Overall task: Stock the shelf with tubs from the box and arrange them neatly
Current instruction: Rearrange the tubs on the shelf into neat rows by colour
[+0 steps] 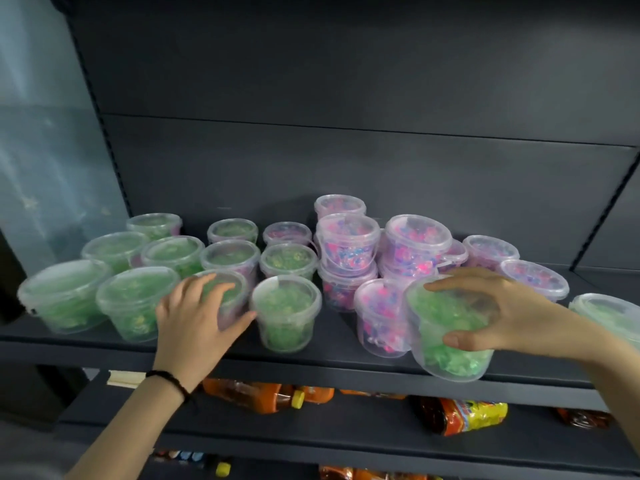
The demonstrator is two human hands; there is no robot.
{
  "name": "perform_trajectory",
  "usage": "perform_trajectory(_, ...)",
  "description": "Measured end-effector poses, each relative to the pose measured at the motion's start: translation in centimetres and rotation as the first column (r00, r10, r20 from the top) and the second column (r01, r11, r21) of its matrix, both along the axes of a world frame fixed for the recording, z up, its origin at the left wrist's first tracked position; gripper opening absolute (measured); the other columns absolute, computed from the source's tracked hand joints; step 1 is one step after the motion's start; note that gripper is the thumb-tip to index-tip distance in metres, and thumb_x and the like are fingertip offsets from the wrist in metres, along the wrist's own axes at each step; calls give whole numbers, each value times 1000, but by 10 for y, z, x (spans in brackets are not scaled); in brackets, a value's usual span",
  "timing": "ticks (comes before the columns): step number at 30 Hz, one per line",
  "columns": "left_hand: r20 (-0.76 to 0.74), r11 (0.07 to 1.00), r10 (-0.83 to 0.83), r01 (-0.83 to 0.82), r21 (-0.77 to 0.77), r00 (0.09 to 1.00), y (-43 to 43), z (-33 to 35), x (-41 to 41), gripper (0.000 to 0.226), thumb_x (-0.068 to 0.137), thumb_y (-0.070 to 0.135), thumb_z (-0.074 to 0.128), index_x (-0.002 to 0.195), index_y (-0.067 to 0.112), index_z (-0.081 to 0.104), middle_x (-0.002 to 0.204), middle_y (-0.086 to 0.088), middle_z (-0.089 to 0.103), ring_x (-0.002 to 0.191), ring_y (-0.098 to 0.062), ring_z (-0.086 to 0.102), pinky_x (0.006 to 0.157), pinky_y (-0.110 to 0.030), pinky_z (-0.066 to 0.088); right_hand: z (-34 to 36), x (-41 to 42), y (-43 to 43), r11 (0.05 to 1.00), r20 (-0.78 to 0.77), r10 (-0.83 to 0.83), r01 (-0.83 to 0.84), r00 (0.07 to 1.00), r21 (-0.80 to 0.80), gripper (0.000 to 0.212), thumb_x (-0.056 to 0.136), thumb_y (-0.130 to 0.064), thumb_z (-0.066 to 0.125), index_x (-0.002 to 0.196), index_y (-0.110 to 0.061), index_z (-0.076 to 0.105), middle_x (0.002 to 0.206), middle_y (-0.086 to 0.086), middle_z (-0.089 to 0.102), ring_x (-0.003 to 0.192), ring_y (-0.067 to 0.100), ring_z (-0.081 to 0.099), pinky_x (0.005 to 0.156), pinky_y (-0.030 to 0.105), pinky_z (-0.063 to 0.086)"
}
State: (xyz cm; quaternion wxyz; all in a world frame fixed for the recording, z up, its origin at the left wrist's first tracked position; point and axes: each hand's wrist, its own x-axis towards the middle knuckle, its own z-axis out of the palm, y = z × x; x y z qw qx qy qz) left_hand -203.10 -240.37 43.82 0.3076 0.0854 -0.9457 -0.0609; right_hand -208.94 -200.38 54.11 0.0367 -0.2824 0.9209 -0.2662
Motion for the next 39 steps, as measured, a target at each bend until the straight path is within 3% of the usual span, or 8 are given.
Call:
perform_trajectory(4,110,997,77,-76,-11,991,-53,7,2,83,68,84,29,119,26,61,125,-1,58,121,-28,46,95,-50,35,24,9,-50,996,15,80,-79,997,-43,84,41,-90,64,119,-62,51,130,-35,48,124,-4,44,102,27,41)
perform_trajectory(8,179,998,14,-23,52,984,-93,12,1,98,56,96,21,122,34,57,128,9,54,125,-18,41,100,-42,26,43,4,-120,988,-5,139,-139,990,-64,79,43,-82,69,118,-62,52,130,-38,45,123,-12,40,98,19,40)
perform_trajectory(12,159,997,-11,0,72,987,-134,23,-6,90,55,93,29,120,37,55,129,9,54,125,-18,42,99,-39,29,43,-17,-204,974,-36,72,-78,997,-212,66,57,-65,79,118,-50,59,127,-30,49,118,-7,47,104,18,37)
perform_trajectory(15,254,999,-23,10,50,967,-157,26,-11,98,50,96,25,125,38,51,134,9,50,129,-18,38,102,-39,28,36,-40,-266,950,-59,14,-31,998,-311,59,68,-48,80,122,-36,60,123,-20,55,112,-7,50,102,11,34)
perform_trajectory(19,345,997,-77,65,48,935,-166,22,-20,121,39,103,1,130,37,47,137,10,47,131,-16,35,106,-38,24,21,-76,-331,944,-73,-41,15,996,-331,67,61,-63,78,121,-39,60,132,-10,54,124,6,48,107,23,34)
perform_trajectory(25,277,980,-144,99,172,950,-176,12,-54,120,42,103,6,126,31,53,134,7,49,130,-17,35,109,-36,25,9,-127,-394,952,-24,-15,7,1000,-305,75,62,-65,77,128,-36,55,142,-3,45,131,12,42,100,21,32)
perform_trajectory(32,314,996,-86,73,53,945,-192,13,-94,136,39,100,-12,131,23,52,140,2,48,131,-19,40,107,-33,29,11,-179,-443,964,6,-1,3,1000,-264,79,67,-62,75,135,-32,49,143,0,34,133,16,38,98,25,33)
perform_trajectory(39,433,998,-65,61,22,899,-200,20,-106,138,36,95,-22,145,31,33,155,7,27,143,-17,19,113,-36,18,11,-175,-444,970,29,96,-88,995,-226,68,67,-61,76,128,-38,55,143,-5,38,134,12,35,101,22,29)
